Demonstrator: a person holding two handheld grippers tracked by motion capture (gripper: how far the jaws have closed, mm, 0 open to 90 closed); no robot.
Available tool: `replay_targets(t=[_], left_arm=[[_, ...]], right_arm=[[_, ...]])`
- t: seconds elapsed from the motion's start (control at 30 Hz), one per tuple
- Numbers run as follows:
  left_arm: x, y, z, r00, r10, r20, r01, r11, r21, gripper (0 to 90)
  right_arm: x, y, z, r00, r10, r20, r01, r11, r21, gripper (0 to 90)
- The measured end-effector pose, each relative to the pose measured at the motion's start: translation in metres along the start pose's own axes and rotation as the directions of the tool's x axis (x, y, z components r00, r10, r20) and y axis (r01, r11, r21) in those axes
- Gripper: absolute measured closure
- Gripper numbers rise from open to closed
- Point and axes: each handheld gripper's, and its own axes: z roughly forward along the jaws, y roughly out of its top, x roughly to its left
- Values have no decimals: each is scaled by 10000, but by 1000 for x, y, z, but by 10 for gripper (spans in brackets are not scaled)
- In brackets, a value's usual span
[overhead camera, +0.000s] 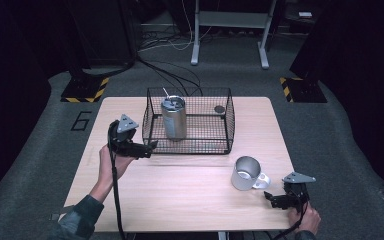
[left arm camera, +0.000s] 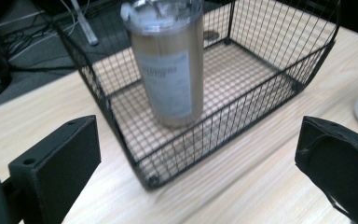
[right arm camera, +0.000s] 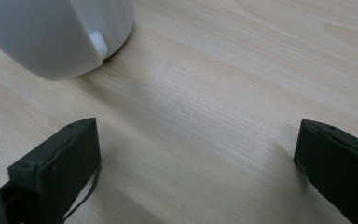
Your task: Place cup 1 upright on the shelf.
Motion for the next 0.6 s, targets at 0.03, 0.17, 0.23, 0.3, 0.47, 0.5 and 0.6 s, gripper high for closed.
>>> replay_targets(t=[0.03,0.17,0.23,0.3,0.47,0.5,0.6], left_arm=[[1,-8,0,10000,-63,18,63,9999,140,1],[4,-26,3,9999,-103,-35,104,9988,473,0],[5,-35,4,10000,-97,-18,98,9980,627,0],[6,-45,4,9998,-198,-54,201,9980,597,1],[11,-66,6,9988,-468,-115,475,9965,683,1],[11,-69,7,9986,-511,-143,520,9960,726,1],[13,-77,9,9972,-736,-157,746,9946,718,1]], right_arm=[[0,0,0,10000,0,-2,0,10000,1,0],[0,0,0,10000,5,-2,-5,10000,0,0],[0,0,0,10000,-2,1,2,10000,-1,0],[0,0,0,10000,-5,4,5,10000,-2,0],[0,0,0,10000,-4,3,4,10000,-1,0],[0,0,0,10000,-4,4,4,10000,2,0],[0,0,0,10000,-6,8,6,10000,-1,0]])
